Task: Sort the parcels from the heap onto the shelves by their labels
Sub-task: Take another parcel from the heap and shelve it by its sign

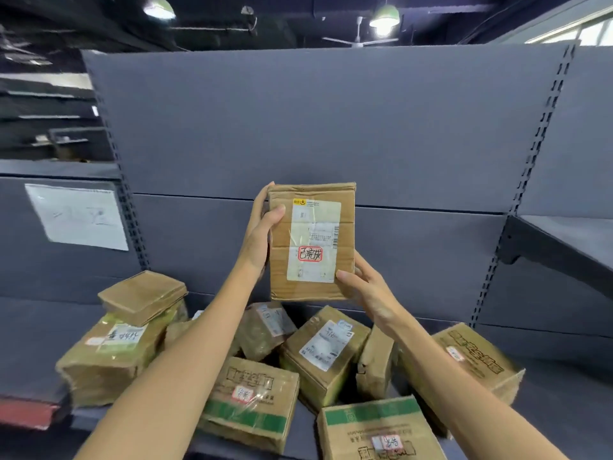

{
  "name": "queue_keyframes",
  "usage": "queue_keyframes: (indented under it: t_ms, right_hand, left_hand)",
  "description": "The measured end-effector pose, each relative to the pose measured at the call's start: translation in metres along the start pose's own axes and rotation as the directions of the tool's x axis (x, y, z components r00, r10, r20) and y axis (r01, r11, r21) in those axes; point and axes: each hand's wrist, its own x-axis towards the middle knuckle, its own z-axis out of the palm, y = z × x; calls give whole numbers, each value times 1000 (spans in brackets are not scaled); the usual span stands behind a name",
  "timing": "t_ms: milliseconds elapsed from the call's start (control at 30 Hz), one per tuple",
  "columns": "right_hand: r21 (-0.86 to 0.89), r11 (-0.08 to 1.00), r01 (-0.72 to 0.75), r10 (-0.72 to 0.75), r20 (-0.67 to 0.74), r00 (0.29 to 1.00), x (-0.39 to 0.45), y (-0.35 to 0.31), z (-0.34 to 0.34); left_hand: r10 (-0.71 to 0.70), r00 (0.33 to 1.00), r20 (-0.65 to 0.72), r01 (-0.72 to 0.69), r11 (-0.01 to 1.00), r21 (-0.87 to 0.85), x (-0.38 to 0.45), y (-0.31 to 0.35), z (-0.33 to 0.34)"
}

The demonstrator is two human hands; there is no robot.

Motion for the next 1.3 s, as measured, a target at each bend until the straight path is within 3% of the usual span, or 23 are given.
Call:
queue_keyframes:
  t_ms: [133,300,567,833,1300]
  right_hand:
    - [39,999,0,-7,185,983,27,5,84]
    - [143,989,-32,-30,411,911,37,12,203]
    - [197,978,-63,-75,624,778,37,2,393]
    - [244,966,-86,-114,700,705,41,0,531]
    - [232,965,-120,-91,731,676,146,48,719]
  left_hand:
    - [15,973,-230,-7,999,38,-40,31,-83]
    - [30,883,-469,37,990,133,-108,73,-187]
    - [142,733,-665,18,974,227,-213,151,-340]
    - [185,670,-718,45,956,289,-264,201,-446]
    - [175,607,-775,103,950,296,-239,189,-645]
